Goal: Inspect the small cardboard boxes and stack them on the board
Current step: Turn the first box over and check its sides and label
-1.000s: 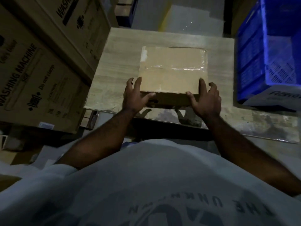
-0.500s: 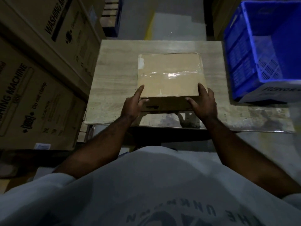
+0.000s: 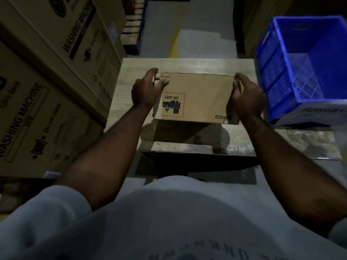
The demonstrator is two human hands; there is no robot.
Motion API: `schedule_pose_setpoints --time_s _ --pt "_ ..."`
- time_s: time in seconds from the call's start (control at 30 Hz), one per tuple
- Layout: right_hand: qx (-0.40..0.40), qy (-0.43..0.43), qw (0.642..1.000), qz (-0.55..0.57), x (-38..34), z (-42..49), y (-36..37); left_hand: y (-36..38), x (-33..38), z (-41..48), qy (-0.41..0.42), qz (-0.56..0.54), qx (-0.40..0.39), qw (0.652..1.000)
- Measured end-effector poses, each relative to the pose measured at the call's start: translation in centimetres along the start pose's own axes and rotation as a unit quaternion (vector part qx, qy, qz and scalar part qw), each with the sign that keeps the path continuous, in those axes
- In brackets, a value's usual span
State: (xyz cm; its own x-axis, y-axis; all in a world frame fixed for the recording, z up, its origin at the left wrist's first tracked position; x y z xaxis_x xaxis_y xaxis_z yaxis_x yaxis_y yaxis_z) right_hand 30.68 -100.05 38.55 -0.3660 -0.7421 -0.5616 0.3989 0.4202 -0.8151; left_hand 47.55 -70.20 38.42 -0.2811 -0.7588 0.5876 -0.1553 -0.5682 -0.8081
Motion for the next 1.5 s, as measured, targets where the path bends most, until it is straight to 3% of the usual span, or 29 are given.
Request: schedule_pose_setpoints --time_s 0.2,0.37,0.5,0.83,1.07,1.3,1.4,1.5 --pt "-0.038 -0.002 0.999 -0.002 -0.8 1.9 -0.8 -0.8 1.3 0.9 -0.039 -0.011 0.016 0.999" --pt "-0.091 0.031 0.994 -0.051 -0.2 3.6 1.2 1.2 1.4 1.3 -0.058 -0.006 -0.043 0.997" --pt "-0.114 0.047 0.992 -0.037 0.7 4.1 3.5 3.7 1.0 1.3 -0.025 -0.010 -0.105 0.994" --pt "-0.145 0.063 0.987 -0.026 1.1 6.2 4.3 5.2 -0.6 1.5 -0.057 -0.046 -0.158 0.985" --pt "-0.121 0.049 0.991 0.003 1.4 6.3 4.1 5.4 -1.4 0.6 -0.039 -0.075 -0.104 0.991" --pt "0.049 0.017 0.976 0.212 3.3 1.6 2.7 5.9 -2.9 -4.9 0.001 -0.142 -0.066 0.988" --pt "0.036 0.005 0.974 0.223 5.0 -2.1 3.9 7.3 -5.4 -6.2 -0.052 -0.176 -0.092 0.979" --pt "-0.026 0.007 0.979 0.203 6.8 -4.3 5.7 8.2 -6.8 -6.8 -0.100 -0.184 -0.117 0.971"
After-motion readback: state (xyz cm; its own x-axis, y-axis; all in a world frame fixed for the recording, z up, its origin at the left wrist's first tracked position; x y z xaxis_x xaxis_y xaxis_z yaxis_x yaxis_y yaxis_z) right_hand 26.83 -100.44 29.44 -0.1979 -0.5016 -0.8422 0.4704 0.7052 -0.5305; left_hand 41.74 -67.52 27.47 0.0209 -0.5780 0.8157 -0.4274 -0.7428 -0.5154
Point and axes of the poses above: each hand's wrist, its own z-axis towards the middle knuckle, its own y-axis out of the palm, x = y × z, the point moved 5 cm from there along z, towards the middle knuckle, and after that the axes turned 15 degrees about -x, right-handed, at the moved point
